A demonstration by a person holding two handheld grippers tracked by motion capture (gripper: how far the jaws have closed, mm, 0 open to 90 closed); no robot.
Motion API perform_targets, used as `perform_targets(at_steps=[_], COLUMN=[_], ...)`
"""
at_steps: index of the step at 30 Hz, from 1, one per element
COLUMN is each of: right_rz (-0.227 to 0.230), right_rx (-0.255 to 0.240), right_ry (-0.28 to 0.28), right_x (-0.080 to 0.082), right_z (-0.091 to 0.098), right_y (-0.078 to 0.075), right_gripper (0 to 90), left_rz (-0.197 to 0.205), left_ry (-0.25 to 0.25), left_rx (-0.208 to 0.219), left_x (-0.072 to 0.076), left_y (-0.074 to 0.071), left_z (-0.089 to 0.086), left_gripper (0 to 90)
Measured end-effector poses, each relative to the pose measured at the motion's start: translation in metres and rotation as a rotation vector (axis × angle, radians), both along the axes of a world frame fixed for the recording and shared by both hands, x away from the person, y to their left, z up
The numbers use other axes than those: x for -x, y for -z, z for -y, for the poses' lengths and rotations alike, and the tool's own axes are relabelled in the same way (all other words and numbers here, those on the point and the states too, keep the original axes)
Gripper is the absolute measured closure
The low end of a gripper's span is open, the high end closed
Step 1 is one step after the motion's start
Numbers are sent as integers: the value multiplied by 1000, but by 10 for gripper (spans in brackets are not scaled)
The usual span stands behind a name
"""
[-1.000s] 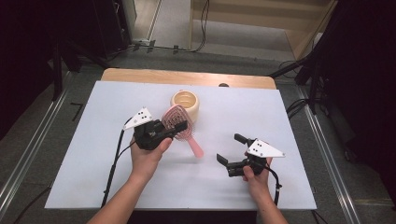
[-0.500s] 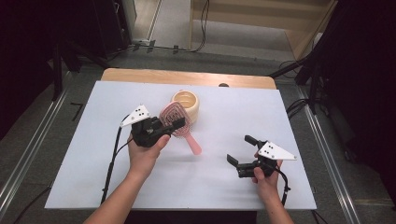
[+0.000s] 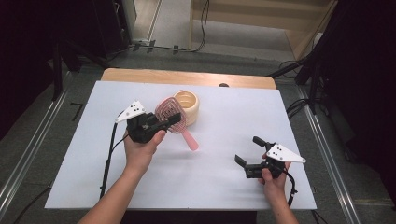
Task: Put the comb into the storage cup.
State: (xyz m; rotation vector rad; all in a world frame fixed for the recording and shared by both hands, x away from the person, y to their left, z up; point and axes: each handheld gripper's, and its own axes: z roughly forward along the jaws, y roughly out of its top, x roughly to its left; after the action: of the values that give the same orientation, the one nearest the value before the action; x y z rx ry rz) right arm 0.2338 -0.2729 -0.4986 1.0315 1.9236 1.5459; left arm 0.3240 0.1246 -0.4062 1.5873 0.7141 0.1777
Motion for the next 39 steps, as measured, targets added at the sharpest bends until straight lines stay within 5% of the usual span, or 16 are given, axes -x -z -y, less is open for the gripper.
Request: perform_targets(at_steps=[39], right_rz=[8], right_rx=[4], right_ry=[41], right_x=[24], right_z=[45], right_y=[7], right_gripper=[0], left_rz=[42], left_ry=[-56], left_rx=[22], left_x=[-23], left_y=[-35], left_z=[-15], left_gripper=[652])
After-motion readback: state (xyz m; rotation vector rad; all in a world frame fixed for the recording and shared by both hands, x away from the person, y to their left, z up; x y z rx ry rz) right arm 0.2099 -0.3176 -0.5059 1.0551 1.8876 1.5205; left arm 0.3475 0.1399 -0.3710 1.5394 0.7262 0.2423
